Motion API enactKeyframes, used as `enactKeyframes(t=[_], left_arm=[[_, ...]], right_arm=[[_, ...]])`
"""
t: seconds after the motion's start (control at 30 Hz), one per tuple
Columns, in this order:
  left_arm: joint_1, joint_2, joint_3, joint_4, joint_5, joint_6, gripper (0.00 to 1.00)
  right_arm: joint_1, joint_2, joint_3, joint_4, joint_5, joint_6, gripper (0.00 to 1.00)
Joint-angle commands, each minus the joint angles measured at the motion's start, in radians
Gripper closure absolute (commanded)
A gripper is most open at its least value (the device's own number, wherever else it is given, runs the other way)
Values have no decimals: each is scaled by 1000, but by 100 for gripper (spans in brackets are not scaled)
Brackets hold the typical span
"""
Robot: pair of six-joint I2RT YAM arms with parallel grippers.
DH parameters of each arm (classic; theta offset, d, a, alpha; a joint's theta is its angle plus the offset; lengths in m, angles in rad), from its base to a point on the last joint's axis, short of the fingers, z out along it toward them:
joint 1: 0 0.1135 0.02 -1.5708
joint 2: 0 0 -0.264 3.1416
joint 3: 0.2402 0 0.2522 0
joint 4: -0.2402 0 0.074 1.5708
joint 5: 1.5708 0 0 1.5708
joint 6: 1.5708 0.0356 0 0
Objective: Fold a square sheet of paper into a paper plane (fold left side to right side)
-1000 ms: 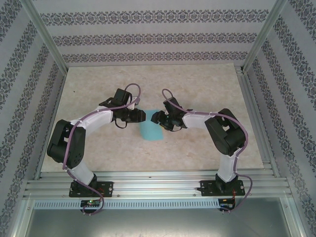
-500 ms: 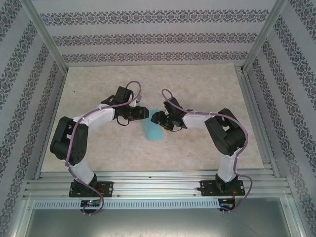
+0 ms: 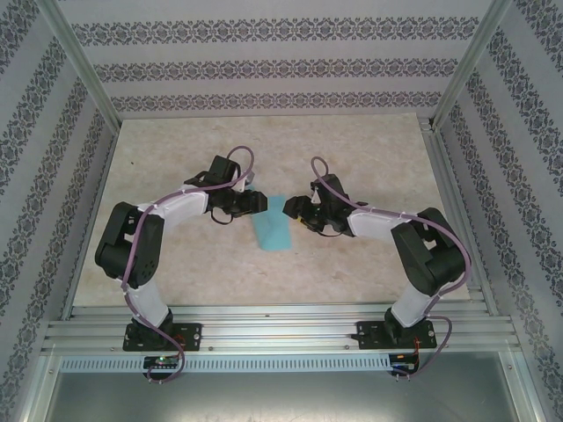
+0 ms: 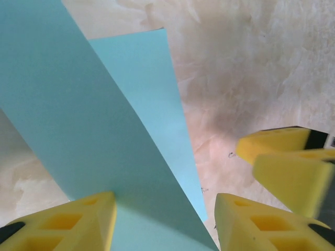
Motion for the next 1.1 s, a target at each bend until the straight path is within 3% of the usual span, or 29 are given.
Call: enactKeyframes(t=[0.0,0.17,0.37,0.73,0.83,1.07], left_arm=[[-22,7,20,33,18,-13,47],[-27,12,25,32,13,-11,46],[-31,16,25,27,7,-10,46],[-35,19,31,24,4,-12,46],[-36,19,31,21,4,-10,46],[-36,-9,47,-10,-1,6,43]], right_arm=[[11,-73,-45,129,-104,-17,39],[56,-87,-48,164,-171,0,35],[79,-41,-25,128,-144,-6,37],[106,39,-8,198,-173,39,50],[111,55,-7,228,-180,57,57],[112,52,-4,209,-170,47,89]])
